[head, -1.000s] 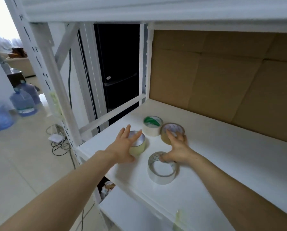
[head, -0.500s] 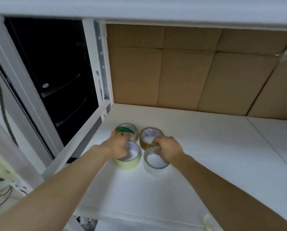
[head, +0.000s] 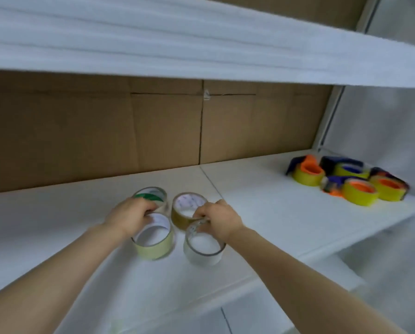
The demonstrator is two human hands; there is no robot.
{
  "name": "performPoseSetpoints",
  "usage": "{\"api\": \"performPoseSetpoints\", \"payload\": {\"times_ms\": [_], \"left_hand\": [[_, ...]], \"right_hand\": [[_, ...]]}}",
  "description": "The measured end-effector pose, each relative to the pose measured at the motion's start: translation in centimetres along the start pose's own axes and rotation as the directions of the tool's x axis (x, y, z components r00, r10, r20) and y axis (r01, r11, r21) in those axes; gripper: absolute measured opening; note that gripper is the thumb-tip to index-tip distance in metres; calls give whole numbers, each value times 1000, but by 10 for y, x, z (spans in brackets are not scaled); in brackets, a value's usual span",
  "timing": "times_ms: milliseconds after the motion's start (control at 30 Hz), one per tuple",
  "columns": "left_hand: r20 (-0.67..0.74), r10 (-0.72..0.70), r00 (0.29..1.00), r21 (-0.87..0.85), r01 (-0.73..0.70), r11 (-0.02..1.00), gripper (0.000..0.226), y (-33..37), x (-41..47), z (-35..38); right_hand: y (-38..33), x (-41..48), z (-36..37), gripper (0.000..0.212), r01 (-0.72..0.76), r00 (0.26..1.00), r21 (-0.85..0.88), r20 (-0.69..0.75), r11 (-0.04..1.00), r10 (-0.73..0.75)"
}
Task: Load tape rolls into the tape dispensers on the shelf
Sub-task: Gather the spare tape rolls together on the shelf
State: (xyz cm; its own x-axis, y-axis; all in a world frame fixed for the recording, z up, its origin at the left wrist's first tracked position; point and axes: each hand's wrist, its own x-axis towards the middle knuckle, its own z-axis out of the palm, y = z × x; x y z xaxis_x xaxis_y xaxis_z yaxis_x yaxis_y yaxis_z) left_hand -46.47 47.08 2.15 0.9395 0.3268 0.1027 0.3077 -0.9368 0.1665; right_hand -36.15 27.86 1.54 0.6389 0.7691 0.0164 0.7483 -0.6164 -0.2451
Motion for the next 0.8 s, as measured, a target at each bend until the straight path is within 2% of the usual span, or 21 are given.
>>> {"api": "performPoseSetpoints", "payload": {"times_ms": [67, 133, 233, 367, 500, 633, 733, 800], "left_hand": [[-5, 77, 997, -37, -78, 996, 8, 62, 25, 11], [6, 163, 987, -43, -163, 986, 7, 124, 49, 23], [10, 210, 978, -64, -209, 976, 10, 207, 76, 37], [54, 262, 964, -59, -258, 964, 8, 287, 104, 55], [98, 260, 961, -58, -255, 965, 21, 336, 139, 72], [116, 280, 953, -1, -282, 959, 19, 363, 176, 92], [110, 273, 956, -9, -274, 962, 9, 372, 199, 104], [131, 256, 958, -16, -256, 967, 13, 376, 208, 110]], "right_hand": [[63, -28, -21, 27, -67, 997, -56, -44, 996, 65], [124, -57, -40, 26, -150, 987, -70, -58, 986, 147], [204, -94, -62, 23, -300, 952, 9, -61, 954, 300], [281, -122, -83, 23, -414, 910, -19, -41, 910, 413], [337, -122, -96, 19, -424, 904, -93, 21, 901, 427], [375, -96, -97, 21, -389, 917, -144, 35, 910, 398], [396, -63, -96, 30, -362, 925, -149, 62, 920, 374], [405, -42, -96, 37, -354, 917, -160, 133, 921, 376]]}}
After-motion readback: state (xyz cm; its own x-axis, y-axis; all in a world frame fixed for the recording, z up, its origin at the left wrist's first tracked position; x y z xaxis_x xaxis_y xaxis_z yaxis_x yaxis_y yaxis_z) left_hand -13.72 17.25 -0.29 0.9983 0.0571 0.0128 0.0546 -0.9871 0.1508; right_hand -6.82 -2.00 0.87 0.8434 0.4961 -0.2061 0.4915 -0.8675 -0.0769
